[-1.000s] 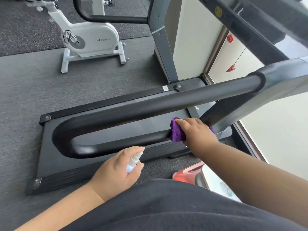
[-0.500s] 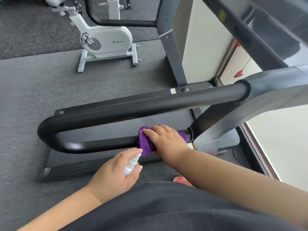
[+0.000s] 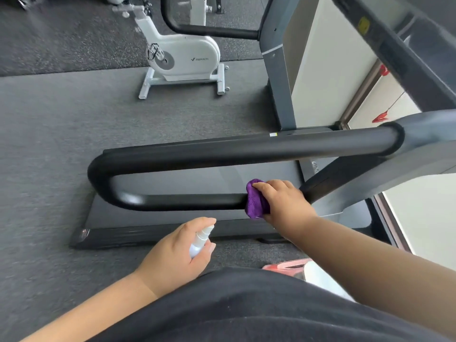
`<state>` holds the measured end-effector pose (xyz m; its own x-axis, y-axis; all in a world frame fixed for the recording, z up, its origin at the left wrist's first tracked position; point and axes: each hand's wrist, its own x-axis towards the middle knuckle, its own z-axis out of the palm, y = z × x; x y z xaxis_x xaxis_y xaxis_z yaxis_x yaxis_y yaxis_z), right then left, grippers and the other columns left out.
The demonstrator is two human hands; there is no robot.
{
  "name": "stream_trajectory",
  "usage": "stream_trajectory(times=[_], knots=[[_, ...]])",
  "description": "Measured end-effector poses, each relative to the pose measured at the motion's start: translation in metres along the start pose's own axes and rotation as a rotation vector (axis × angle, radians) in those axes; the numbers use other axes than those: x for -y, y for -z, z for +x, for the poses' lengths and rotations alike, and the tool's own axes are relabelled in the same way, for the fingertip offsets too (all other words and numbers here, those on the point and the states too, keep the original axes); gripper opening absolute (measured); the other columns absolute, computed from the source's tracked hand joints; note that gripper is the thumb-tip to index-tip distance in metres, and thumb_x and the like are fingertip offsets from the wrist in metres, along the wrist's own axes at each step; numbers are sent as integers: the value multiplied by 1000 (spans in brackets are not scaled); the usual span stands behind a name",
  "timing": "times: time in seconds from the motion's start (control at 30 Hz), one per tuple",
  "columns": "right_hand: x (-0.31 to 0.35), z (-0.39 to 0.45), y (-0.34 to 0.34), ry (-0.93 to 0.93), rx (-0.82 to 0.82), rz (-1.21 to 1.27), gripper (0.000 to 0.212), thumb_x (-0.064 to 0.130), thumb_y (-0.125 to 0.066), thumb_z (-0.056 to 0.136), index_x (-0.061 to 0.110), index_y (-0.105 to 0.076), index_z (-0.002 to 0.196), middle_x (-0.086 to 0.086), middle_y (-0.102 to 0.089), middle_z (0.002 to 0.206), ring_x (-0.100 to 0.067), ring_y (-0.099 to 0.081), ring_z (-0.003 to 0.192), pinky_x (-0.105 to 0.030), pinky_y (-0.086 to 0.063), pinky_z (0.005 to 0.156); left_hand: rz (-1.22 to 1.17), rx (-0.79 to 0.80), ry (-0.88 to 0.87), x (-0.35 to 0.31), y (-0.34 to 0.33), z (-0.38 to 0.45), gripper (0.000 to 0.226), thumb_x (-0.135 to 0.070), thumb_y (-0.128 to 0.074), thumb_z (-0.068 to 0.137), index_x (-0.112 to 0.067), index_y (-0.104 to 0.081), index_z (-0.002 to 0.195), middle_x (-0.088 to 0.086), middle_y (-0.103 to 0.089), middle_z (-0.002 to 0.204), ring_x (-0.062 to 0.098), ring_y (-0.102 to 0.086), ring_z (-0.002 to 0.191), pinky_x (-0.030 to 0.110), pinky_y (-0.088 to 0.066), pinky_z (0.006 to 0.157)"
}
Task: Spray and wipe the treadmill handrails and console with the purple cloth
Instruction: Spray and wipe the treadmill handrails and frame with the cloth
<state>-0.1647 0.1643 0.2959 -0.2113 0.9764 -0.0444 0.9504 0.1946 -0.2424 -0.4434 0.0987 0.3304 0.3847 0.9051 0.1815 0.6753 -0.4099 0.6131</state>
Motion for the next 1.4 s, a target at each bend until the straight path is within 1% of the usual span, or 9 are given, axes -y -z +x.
stream_trajectory(times=[0.4, 0.57, 0.73, 0.83, 0.97, 1.03, 1.17, 1.3, 1.4], knots=[[137, 43, -31, 92, -85, 24, 78, 29, -77, 72, 29, -44, 142, -4, -56, 129, -32, -51, 117, -45, -44, 97, 3, -13, -16, 77, 67, -34, 51, -42, -56, 84, -41, -36, 131, -19, -58, 113, 2, -61, 91, 13, -46, 79], [201, 57, -39, 106, -107, 161, 75, 29, -75, 74, 28, -46, 143, -2, -54, 134, -30, -47, 124, -45, -36, 107, -22, 4, -1, 121, 106, -53, 51, -44, -55, 85, -43, -35, 131, -23, -55, 115, -2, -58, 94, 2, -37, 83], [252, 57, -42, 15, -361, 815, 65, 14, -72, 76, 56, -49, 120, 35, -58, 115, 11, -56, 109, -6, -43, 90, -4, 43, -130, 157, 141, -61, 51, -39, -58, 86, -36, -37, 133, -22, -56, 112, 1, -60, 89, 2, -37, 82], [265, 53, -48, -107, -463, 976, 56, 33, -60, 86, 70, -36, 120, 39, -55, 118, 12, -56, 110, -1, -43, 82, -14, 44, -174, 172, 156, -63, 52, -39, -58, 86, -36, -37, 133, -23, -56, 112, 1, -59, 88, 3, -38, 81], [287, 63, -50, -73, -380, 828, 52, 44, -60, 86, 38, -39, 133, 33, -52, 123, 6, -51, 118, -18, -40, 101, -7, 92, -305, 178, 167, -60, 47, -38, -59, 84, -28, -44, 128, -8, -69, 105, 6, -62, 78, 14, -48, 70], [295, 71, -49, -108, -376, 676, 44, 49, -67, 76, 37, -46, 112, 21, -59, 102, -2, -57, 100, -30, -47, 91, 5, 99, -358, 181, 169, -57, 47, -38, -58, 83, -26, -45, 126, -3, -71, 103, 11, -65, 73, 23, -52, 64], [295, 73, -49, -134, -368, 442, 38, 46, -71, 69, 39, -44, 95, 17, -57, 82, -8, -55, 86, -23, -42, 75, 6, 112, -372, 187, 172, -57, 47, -40, -57, 82, -29, -44, 126, -6, -71, 103, 11, -67, 73, 23, -54, 59], [274, 63, -54, 15, -353, 65, 67, 21, -85, 62, 12, -60, 123, -4, -66, 108, -31, -62, 101, -42, -52, 90, 8, 162, -413, 187, 173, -46, 49, -41, -55, 88, -38, -35, 133, -7, -66, 96, 13, -61, 67, 28, -54, 56], [252, 56, -49, 5, -271, -30, 74, 20, -86, 63, 14, -58, 132, -7, -63, 120, -34, -59, 109, -47, -49, 95, 61, 136, -501, 180, 178, -19, 45, -38, -55, 90, -35, -40, 133, -8, -60, 91, 12, -54, 64, 28, -49, 53]])
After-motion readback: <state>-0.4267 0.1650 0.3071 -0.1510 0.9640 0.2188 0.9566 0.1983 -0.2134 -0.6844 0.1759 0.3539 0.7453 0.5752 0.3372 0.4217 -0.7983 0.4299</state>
